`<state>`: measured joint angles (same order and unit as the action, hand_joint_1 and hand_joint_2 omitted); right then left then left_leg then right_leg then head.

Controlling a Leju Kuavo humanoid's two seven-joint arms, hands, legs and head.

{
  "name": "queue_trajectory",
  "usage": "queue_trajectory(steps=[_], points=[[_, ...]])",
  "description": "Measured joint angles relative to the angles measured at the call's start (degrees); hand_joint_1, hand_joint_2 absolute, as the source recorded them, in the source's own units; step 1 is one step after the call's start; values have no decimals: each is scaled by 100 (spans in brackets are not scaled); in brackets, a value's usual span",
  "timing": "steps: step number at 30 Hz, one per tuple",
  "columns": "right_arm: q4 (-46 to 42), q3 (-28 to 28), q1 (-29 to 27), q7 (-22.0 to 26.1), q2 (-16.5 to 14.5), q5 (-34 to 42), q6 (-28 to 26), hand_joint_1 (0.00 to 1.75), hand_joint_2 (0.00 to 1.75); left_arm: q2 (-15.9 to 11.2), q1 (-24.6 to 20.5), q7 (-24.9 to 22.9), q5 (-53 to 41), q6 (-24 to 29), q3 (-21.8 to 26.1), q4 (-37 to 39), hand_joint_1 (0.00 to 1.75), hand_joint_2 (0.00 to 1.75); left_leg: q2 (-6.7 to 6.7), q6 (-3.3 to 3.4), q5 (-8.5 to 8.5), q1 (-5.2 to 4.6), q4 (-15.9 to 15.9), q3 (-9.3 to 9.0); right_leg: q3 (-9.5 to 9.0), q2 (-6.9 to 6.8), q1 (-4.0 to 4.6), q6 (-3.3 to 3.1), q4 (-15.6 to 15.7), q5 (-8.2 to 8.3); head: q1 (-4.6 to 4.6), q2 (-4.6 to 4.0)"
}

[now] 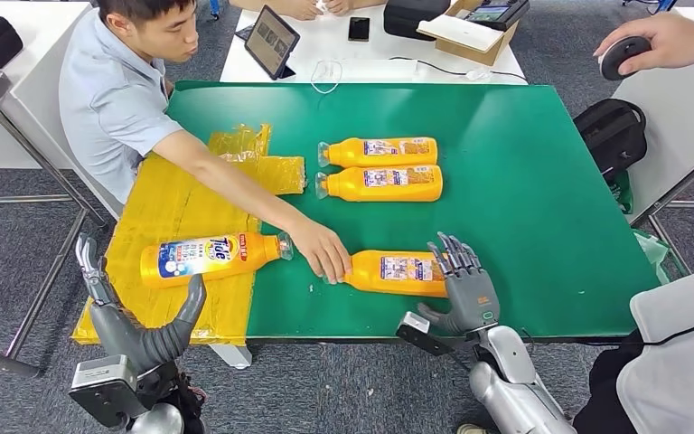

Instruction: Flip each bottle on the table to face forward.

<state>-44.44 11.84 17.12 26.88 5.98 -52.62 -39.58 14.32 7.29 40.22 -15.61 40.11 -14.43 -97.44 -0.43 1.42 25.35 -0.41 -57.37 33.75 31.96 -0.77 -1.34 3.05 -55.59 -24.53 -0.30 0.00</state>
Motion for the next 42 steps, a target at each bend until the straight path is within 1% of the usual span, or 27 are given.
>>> queue_trajectory(steps=[4,8,13,16,18,22,23,25,26,27,29,33,38,42], points=[[512,-4,216,-18,-31,-8,69,0,175,11,6,0,-4,0,-48,-8,0,175,3,0,0,0,0,0,0,1,0,0,-1,0,0,0],[931,-4,460,-135,-93,-51,139,0,175,13,-9,0,1,0,-129,-8,0,175,11,0,0,0,0,-3,-1,8,-1,0,0,0,1,0],[1376,8,825,-569,-151,-249,247,0,175,13,-65,0,-97,0,-233,-13,0,175,11,1,-1,-1,0,-9,-4,9,-1,3,1,3,1,0],[1580,11,1027,-849,-163,-339,382,0,175,15,-86,0,-312,0,-244,-23,0,175,11,3,-3,-1,0,-11,-7,9,-1,7,0,7,-1,0],[1691,15,1152,-1036,-171,-390,523,0,175,21,-105,0,-416,0,-250,-38,0,175,11,3,-4,-1,-1,-13,-8,9,-1,7,0,7,0,0],[1857,15,1372,-1373,-195,-406,994,0,175,19,-150,-2,-171,0,-330,-22,0,175,15,3,-4,-1,-1,-19,-11,12,-1,7,1,7,1,0],[1897,15,1435,-1472,-201,-410,1206,7,175,12,-160,-2,-153,0,-360,-6,0,175,19,3,-3,-1,-1,-22,-12,16,-1,7,1,8,1,0],[1977,15,1588,-1665,-216,-421,1728,71,175,-3,-195,-2,-172,0,-421,36,0,175,32,3,-1,-1,0,-34,-14,30,-1,6,2,8,0,0],[2015,17,1654,-1735,-221,-428,1967,113,175,-10,-218,-2,-184,0,-446,60,0,175,38,4,1,-1,0,-41,-13,37,-1,6,3,9,0,0],[2046,20,1713,-1786,-227,-435,2167,151,175,-20,-245,-2,-172,0,-478,92,0,175,44,4,3,-1,1,-50,-10,42,-1,5,4,8,-1,0],[2096,36,1795,-1830,-234,-456,2444,173,175,-46,-299,-2,-108,0,-551,169,0,175,49,4,10,-1,2,-69,-3,45,-1,4,5,6,1,0],[2161,65,1885,-1670,-238,-458,2680,175,175,-103,-382,-2,-9,0,-704,296,0,175,48,2,16,-1,3,-86,-6,45,-1,4,6,6,2,0],[2178,145,1893,-1309,-241,-490,2566,175,175,-171,-447,-2,4,0,-832,380,0,175,49,10,6,-1,0,-86,-58,47,-1,8,4,12,2,0],[2199,202,1894,-1176,-255,-507,2509,175,175,-214,-502,-2,4,0,-906,427,0,175,51,9,8,1,0,-87,-66,56,1,10,4,13,0,0]])
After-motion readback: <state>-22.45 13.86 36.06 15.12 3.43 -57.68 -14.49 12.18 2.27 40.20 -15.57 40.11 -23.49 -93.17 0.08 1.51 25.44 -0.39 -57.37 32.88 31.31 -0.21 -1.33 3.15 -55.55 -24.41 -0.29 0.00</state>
